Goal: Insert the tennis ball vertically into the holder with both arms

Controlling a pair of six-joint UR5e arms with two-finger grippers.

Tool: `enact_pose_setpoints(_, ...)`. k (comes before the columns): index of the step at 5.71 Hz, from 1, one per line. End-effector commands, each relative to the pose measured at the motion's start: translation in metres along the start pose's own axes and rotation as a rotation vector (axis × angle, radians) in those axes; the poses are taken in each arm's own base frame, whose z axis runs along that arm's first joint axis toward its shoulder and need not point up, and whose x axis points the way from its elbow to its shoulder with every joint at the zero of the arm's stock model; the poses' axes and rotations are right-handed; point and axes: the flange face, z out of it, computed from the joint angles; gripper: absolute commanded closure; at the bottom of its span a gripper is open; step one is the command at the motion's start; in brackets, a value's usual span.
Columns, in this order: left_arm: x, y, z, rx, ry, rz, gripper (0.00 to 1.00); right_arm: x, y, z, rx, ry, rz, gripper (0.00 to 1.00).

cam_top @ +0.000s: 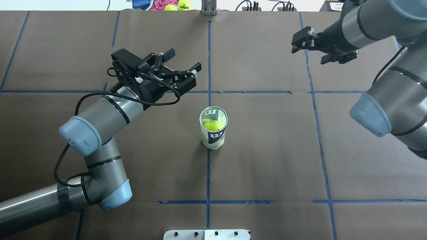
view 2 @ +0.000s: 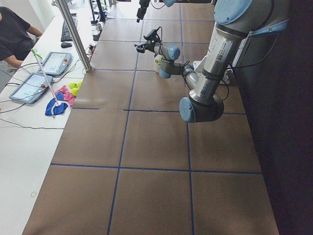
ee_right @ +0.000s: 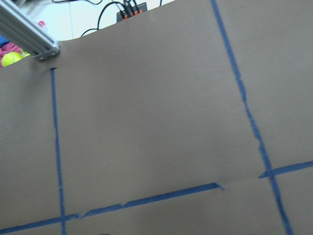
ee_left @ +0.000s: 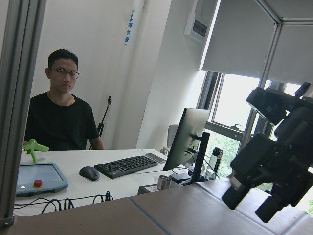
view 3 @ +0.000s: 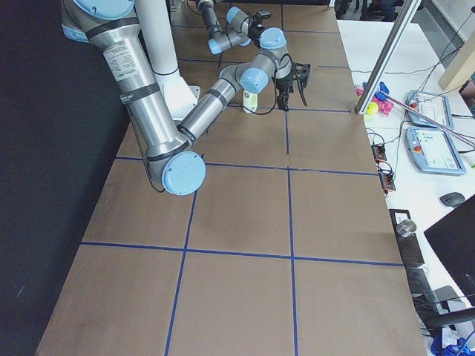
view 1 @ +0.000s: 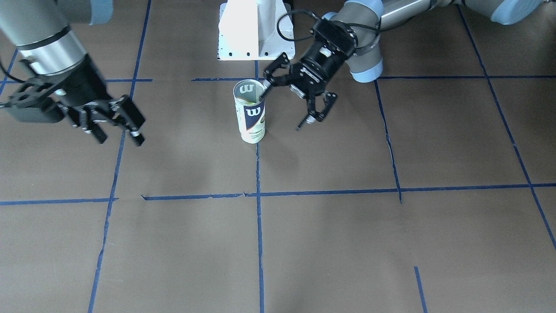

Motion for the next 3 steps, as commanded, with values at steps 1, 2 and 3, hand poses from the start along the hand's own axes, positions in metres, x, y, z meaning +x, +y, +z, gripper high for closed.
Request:
enact_pose_setpoints(1,-0.112,-0.027,0.001,-0.204,-0.093,-0.075,0.00,0.099,-0.067,-0.009,-0.034,0.065,-0.072,0.02)
enact_pose_setpoints(2,-0.188,-0.045,-0.014,-0.402,-0.174,-0.077,0.00,0.162,-0.108,-0.017,-0.075,0.072,-0.138,0.02)
enact_pose_setpoints(3,-0.245,-0.071,-0.031,-0.562,-0.229,-0.100,0.00,0.213,-0.140,-0.025,-0.102,0.064,-0.188,0.02)
